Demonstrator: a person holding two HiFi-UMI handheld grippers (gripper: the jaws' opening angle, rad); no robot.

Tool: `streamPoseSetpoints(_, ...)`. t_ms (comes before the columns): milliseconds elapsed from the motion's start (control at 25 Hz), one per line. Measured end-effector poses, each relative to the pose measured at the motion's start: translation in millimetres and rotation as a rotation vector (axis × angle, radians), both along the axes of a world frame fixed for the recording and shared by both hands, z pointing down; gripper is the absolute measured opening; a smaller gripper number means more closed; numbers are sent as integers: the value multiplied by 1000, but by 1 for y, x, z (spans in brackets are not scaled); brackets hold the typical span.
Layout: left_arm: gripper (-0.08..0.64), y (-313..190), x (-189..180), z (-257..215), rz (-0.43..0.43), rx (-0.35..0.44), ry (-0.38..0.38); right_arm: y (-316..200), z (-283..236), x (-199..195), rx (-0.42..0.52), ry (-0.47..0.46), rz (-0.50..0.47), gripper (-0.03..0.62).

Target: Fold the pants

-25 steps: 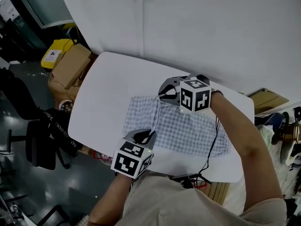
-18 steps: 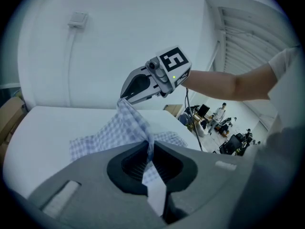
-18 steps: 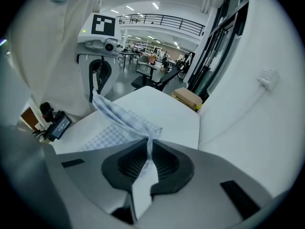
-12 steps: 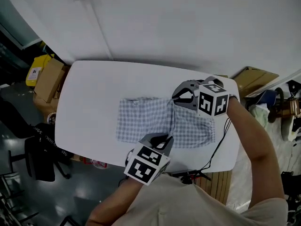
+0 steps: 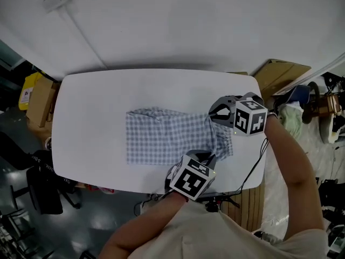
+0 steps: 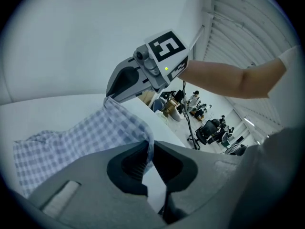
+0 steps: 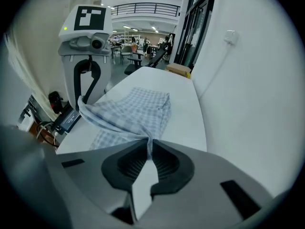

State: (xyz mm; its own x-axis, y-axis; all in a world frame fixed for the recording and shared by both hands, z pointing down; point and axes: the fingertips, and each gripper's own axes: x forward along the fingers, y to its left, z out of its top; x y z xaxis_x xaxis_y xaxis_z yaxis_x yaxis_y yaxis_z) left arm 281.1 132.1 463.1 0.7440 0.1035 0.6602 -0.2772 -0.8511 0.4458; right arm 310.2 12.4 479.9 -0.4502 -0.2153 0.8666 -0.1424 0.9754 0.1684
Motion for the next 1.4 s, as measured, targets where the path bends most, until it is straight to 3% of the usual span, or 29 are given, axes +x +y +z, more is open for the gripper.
streamPoseSetpoints(280, 31, 23, 37, 49, 27, -82, -67, 25, 49, 39, -46, 79, 16, 46)
streamPoseSetpoints(560, 31, 41, 57, 100, 29, -169, -95, 40, 88, 50, -51, 200, -79, 46)
streamPoseSetpoints(600, 35, 45, 61, 105, 36, -190, -91, 42, 92, 52, -48, 212, -84, 46)
streamPoseSetpoints(720, 160, 58, 73, 109, 52, -257, -38, 49, 103, 61, -56, 252, -88, 66)
streamPoseSetpoints(840, 172, 72, 82, 105, 103, -274, -3, 59, 110, 80, -85, 300, -82, 117)
streamPoseSetpoints(1040, 172, 101, 84, 84, 178, -336, 67, 62, 92, 111, -76, 339, -31, 117)
streamPoseSetpoints(1160, 172, 91, 71, 86, 128, -296, 24, 44, 73, 91, -42, 260, 23, 85)
streamPoseSetpoints(1280, 151, 53, 50, 102, -32, -236, -70, 27, 72, 60, -31, 206, 28, 74)
streamPoseSetpoints(1400, 137, 28, 39, 119, -161, -239, -116, 21, 86, 39, -50, 218, 5, 60)
